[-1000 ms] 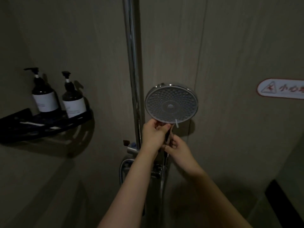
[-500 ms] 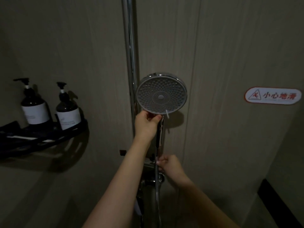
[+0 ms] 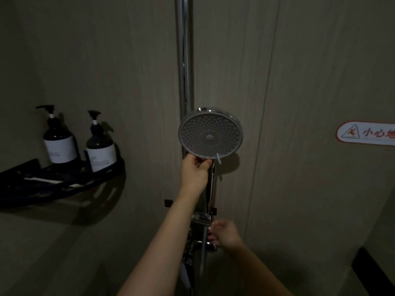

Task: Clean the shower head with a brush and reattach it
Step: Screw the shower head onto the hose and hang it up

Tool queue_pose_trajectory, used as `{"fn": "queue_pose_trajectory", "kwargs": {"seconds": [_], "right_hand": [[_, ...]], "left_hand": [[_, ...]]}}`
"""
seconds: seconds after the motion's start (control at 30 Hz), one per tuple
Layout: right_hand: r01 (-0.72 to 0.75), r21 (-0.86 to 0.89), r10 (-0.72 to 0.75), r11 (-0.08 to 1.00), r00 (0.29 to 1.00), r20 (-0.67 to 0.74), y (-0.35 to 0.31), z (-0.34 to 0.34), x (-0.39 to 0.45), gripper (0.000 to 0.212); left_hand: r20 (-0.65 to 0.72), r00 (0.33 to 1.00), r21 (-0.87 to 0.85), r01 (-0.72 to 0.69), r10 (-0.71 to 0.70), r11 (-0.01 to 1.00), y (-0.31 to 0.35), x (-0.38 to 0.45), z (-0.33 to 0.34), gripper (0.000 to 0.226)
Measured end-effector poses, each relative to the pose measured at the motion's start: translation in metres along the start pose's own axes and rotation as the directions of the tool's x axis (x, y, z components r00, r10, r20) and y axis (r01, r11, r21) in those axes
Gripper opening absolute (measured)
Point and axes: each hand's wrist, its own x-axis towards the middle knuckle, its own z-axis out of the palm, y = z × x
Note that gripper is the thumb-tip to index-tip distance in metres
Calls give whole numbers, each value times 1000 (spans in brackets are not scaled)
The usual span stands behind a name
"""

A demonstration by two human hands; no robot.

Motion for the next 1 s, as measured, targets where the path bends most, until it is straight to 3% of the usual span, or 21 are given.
{"fn": "queue_pose_trajectory", "kwargs": {"seconds": [0.1,0.2,0.3,0.37,0.47,0.63,0.83,0.9,1.0], "right_hand": [[79,4,-79,997,997,-19,-14,0,-3,24],[217,196,-215,956,976,-28,-40,-6,-4,28],[354,370,-398,859,916,49,-74,-9,-14,41],[407,395,-486,824,865,121,-96,-6,-21,46],[497,288,-541,819,836,94,-114,2,-26,32],[575,87,-582,813,809,84,-113,0,-20,37],[590,-218,-558,778,807,192,-114,-7,-14,41],[570,-193,-537,799,820,199,-98,-8,-14,46],[573,-155,-566,805,819,94,-83,-4,-14,43]], "left_hand": [[-39,999,-41,25,-26,999,-11,-1,1,30],[-51,998,-75,29,-33,997,-14,0,1,28],[-64,997,-83,31,-36,996,-17,2,4,25],[-58,997,-110,47,-53,993,-17,1,5,25],[-34,997,-124,60,-65,990,-16,2,4,27],[-27,997,-92,64,-67,994,-16,0,5,26],[-9,997,132,79,-78,988,-30,3,6,25],[-5,996,153,89,-89,984,-46,-5,5,19],[-17,998,132,68,-66,989,-55,-4,6,18]]}}
